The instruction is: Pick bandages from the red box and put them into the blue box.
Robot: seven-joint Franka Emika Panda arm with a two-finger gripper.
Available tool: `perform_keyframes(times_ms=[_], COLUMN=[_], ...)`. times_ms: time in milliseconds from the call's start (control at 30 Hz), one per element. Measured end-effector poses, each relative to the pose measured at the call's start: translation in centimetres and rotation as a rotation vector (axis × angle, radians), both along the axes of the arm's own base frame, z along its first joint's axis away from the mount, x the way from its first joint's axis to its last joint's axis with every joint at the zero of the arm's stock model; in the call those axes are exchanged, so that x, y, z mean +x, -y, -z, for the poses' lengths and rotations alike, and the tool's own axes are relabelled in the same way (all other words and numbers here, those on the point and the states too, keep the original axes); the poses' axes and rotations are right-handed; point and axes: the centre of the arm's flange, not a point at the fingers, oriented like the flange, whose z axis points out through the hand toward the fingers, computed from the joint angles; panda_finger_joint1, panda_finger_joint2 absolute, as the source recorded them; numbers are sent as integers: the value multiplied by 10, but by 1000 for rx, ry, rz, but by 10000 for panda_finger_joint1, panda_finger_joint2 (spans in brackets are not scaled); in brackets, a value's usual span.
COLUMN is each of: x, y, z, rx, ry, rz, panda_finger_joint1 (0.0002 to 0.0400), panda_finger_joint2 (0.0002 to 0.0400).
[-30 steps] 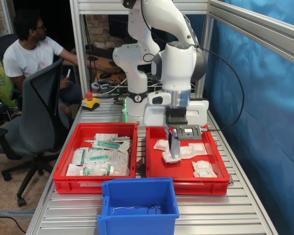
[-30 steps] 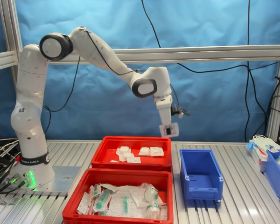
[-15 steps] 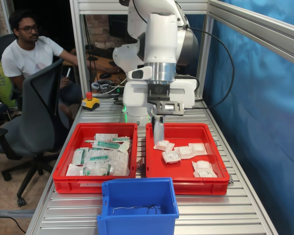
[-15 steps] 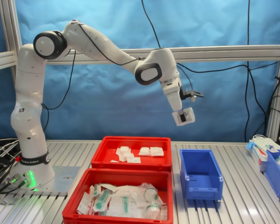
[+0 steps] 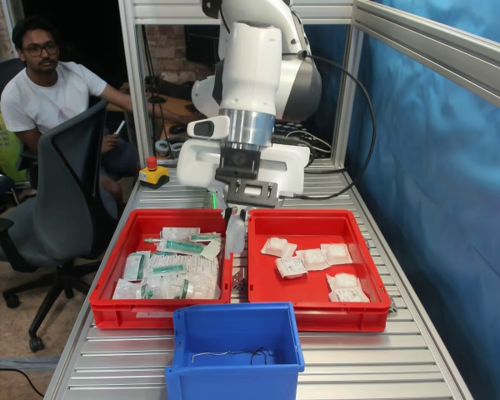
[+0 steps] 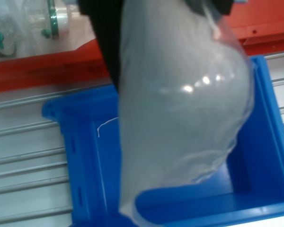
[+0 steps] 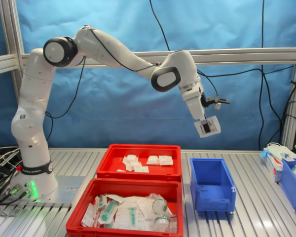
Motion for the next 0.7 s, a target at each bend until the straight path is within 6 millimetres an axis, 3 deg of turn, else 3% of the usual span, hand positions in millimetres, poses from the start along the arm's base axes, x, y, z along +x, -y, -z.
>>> perform_keyframes(times_ms=[400,700], x=[13,14], y=[0,-1], z=[54,72], rx=[-39,-49], ry=[-71,-95], rz=[3,3], panda_finger_joint1=[57,57], panda_finger_joint2=[57,57])
